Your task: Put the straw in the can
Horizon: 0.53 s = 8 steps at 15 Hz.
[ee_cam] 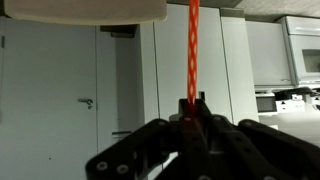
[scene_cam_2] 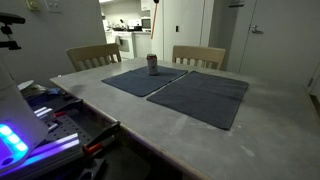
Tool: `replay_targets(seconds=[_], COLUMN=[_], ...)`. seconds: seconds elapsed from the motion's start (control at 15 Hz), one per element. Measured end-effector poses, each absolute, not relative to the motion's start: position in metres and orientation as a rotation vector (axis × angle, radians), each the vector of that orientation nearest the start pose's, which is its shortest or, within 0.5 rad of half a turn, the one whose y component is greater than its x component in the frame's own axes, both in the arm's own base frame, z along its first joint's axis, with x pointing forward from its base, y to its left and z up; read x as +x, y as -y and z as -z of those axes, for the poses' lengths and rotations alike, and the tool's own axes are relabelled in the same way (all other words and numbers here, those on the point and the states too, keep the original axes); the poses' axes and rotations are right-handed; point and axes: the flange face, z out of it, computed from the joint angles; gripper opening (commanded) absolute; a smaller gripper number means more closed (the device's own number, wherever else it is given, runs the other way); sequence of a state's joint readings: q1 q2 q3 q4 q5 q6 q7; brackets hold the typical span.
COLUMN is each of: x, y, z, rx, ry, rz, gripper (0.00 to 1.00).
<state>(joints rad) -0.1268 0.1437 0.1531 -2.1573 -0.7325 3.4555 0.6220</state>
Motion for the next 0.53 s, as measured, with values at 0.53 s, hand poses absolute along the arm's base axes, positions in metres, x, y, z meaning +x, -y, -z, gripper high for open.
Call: replay_targets(seconds=[0.53], x=[0.585], y=[-0.070], z=[-0.430], rx=[-2.557], ry=[0.148], rz=[1.458], gripper=[0.02])
